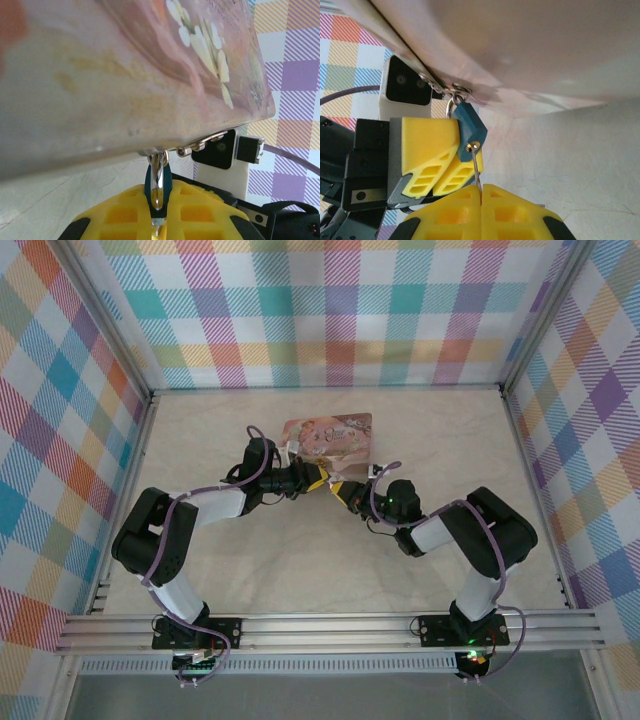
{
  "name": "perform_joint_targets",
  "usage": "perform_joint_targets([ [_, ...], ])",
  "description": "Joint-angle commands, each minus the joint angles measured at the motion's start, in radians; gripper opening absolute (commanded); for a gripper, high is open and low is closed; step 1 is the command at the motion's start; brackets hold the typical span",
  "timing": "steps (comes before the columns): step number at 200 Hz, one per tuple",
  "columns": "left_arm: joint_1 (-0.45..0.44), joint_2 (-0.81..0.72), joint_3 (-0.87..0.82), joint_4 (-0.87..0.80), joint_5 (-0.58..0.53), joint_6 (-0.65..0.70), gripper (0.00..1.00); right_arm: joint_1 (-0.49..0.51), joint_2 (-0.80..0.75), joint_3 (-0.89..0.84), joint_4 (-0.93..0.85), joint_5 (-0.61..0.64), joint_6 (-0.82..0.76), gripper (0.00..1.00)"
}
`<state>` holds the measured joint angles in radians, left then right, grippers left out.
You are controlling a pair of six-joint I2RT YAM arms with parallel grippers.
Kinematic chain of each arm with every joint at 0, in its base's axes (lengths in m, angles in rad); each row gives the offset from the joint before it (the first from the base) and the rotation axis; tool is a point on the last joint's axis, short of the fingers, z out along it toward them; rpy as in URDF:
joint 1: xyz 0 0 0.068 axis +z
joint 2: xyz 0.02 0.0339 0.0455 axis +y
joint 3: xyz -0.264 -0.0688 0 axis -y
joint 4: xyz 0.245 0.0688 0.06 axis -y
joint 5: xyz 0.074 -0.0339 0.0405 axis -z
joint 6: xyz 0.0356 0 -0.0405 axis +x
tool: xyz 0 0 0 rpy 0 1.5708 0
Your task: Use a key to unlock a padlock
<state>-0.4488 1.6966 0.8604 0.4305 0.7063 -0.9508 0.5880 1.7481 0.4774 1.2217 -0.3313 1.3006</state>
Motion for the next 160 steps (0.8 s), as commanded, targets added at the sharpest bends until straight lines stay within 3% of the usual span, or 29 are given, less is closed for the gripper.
perform_joint_targets([
  [1, -0.002, -0.048, -0.013, 0.069, 0.096, -0.012, 0.1, -0.002, 0.026, 0.044, 0.043, -0.014, -0.006, 0.0],
  [160, -0.005, -0.043, -0.005, 0.064, 0.104, -0.002, 0.1, -0.004, 0.061, 0.086, 0.085, -0.142, -0.014, 0.0],
])
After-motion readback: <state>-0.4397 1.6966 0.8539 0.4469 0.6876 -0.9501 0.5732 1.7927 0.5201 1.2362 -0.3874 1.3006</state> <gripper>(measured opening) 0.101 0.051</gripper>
